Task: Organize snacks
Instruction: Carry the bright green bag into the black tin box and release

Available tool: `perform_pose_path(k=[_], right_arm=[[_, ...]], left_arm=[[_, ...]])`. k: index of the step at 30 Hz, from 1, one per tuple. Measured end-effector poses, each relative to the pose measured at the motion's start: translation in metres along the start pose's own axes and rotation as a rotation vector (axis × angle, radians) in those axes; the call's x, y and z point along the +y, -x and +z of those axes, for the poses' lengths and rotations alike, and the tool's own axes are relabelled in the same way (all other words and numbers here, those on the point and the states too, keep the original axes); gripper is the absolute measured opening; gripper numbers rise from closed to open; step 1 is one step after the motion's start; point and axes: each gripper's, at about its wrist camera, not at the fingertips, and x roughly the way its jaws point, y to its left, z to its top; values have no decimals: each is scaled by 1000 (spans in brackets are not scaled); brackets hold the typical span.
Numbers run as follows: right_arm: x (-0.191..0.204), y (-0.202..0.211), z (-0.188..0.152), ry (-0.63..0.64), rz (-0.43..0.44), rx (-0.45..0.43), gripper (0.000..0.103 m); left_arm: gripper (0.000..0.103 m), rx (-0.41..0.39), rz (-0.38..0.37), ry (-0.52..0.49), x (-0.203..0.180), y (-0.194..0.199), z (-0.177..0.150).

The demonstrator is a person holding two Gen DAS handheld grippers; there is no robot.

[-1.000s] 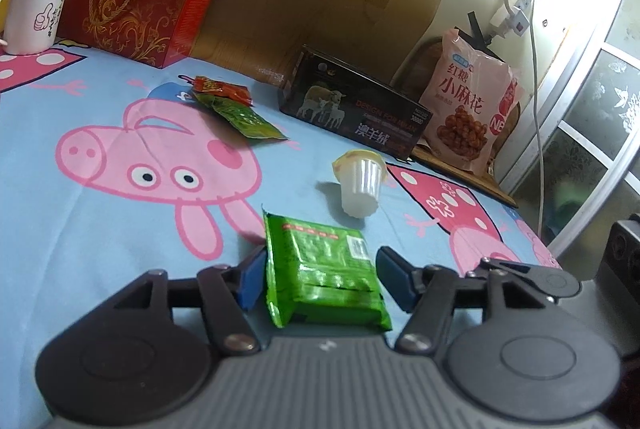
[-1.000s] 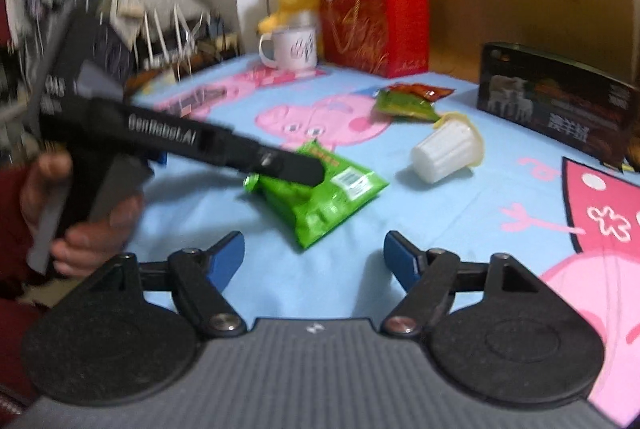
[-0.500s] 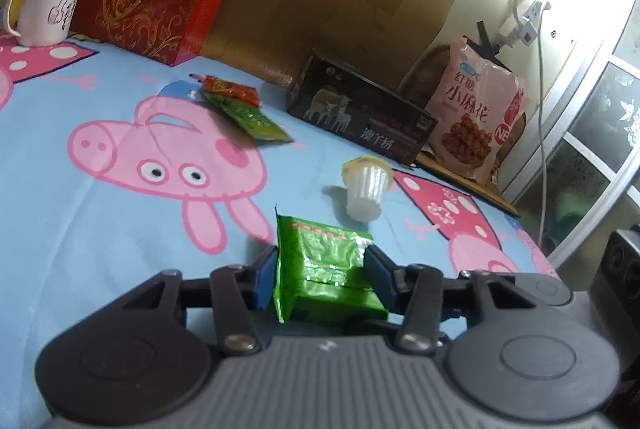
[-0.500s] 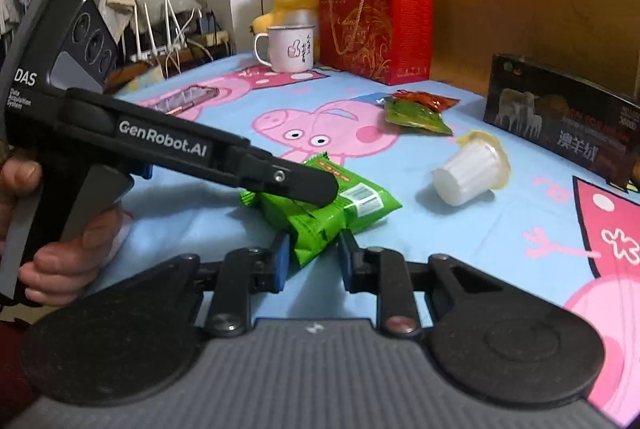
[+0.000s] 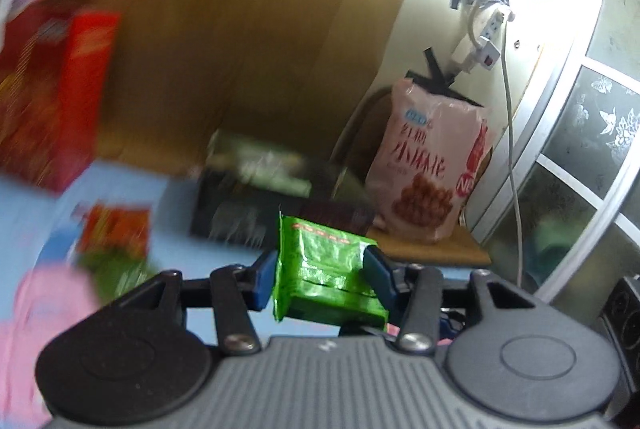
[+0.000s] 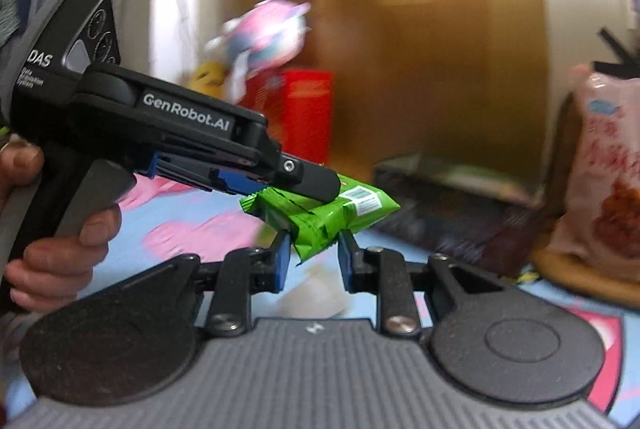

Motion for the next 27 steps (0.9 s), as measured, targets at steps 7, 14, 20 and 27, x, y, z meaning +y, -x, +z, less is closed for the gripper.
perform_pose_path(k=[7,14,20,27], right_arm=[[-61,-41,27,-4,-136,-46,28],[-64,-79,15,150,-328,-50,37],[-59,-63,19,165,-325,-67,38],[-59,-42,15,13,-260,-30,38]], left_arm=[[45,5,-14,0,-1,-83,55],[64,51,24,-14,2,-141,60],[64,30,12,38,19,-121,52],[65,3,84,69,54,-54,32]])
